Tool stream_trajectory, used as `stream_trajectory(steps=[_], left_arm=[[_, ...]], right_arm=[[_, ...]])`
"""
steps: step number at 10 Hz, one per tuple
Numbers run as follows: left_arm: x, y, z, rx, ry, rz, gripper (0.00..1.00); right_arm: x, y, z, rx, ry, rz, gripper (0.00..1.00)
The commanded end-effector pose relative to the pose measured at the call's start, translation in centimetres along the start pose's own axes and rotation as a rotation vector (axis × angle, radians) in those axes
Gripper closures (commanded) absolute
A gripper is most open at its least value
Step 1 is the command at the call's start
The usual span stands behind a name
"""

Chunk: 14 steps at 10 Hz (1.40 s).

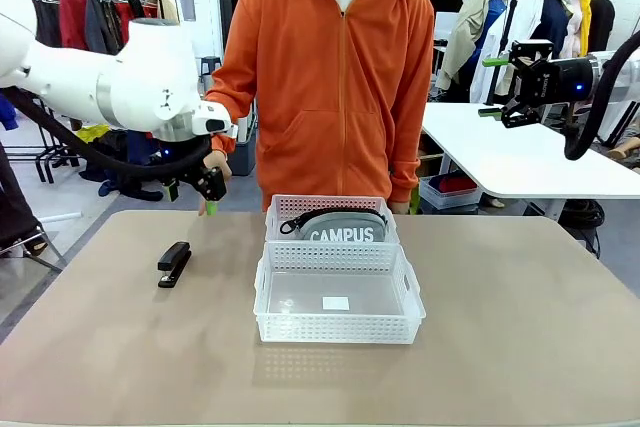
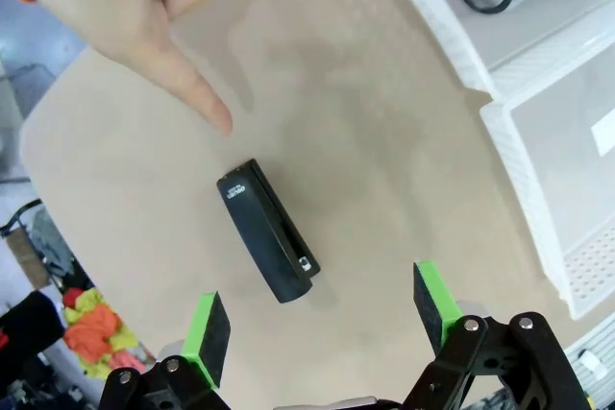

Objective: Distribute items into two baskets.
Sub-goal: Pick up the Stapler that the person points to.

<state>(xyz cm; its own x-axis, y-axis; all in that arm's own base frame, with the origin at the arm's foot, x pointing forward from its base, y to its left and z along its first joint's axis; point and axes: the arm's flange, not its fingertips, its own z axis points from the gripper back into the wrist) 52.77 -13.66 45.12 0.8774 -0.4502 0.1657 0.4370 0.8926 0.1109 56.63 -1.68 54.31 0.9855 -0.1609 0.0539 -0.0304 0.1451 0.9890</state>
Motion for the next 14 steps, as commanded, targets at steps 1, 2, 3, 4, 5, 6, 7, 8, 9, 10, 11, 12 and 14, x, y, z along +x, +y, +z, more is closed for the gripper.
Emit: stream_trajectory(steps=[1,2,3,4,5,6,7,8,9,10,11,12,14], left_arm=[[0.5,-0.8,-1.0,0.052,0.051,0.018,0.0],[0.5,-1.0,-2.0,0.077,0.072,0.03,0.0],[0.5,-0.6,-3.2,0.103,0.084,0.052,0.0],[0.3,-0.3,-4.1,0.102,0.099,0.07,0.0],[0.0,0.2,-5.2,0.099,0.113,0.082,0.0],[-0.2,0.8,-6.4,0.093,0.143,0.097,0.0],[-0.3,0.9,-6.5,0.092,0.137,0.118,0.0],[-0.4,1.1,-5.3,0.07,0.093,0.144,0.0],[-0.5,0.8,-6.7,0.07,0.135,0.084,0.0],[-0.5,0.8,-6.7,0.07,0.135,0.084,0.0],[-0.5,1.1,-6.6,0.068,0.129,0.101,0.0],[0.0,1.4,-7.4,0.065,0.173,0.116,0.0],[0.8,2.7,-9.1,0.041,0.211,0.138,0.0]], right_arm=[[0.0,0.2,0.0,0.006,-0.003,0.003,0.0],[0.0,0.2,0.0,0.006,-0.003,0.003,0.0],[0.0,0.2,0.0,0.006,-0.003,0.003,0.0],[0.0,0.2,0.0,0.006,-0.003,0.003,0.0],[0.0,0.2,0.0,0.006,-0.003,0.003,0.0],[0.0,0.2,0.0,0.006,-0.003,0.003,0.0],[0.0,0.2,0.0,0.006,-0.003,0.003,0.0],[0.0,0.2,0.0,0.006,-0.003,0.003,0.0],[0.0,0.2,0.0,0.006,-0.003,0.003,0.0],[0.0,0.2,0.0,0.006,-0.003,0.003,0.0],[0.0,0.2,0.0,0.006,-0.003,0.003,0.0],[0.0,0.2,0.0,0.006,-0.003,0.003,0.0],[0.0,0.2,0.0,0.006,-0.003,0.003,0.0]])
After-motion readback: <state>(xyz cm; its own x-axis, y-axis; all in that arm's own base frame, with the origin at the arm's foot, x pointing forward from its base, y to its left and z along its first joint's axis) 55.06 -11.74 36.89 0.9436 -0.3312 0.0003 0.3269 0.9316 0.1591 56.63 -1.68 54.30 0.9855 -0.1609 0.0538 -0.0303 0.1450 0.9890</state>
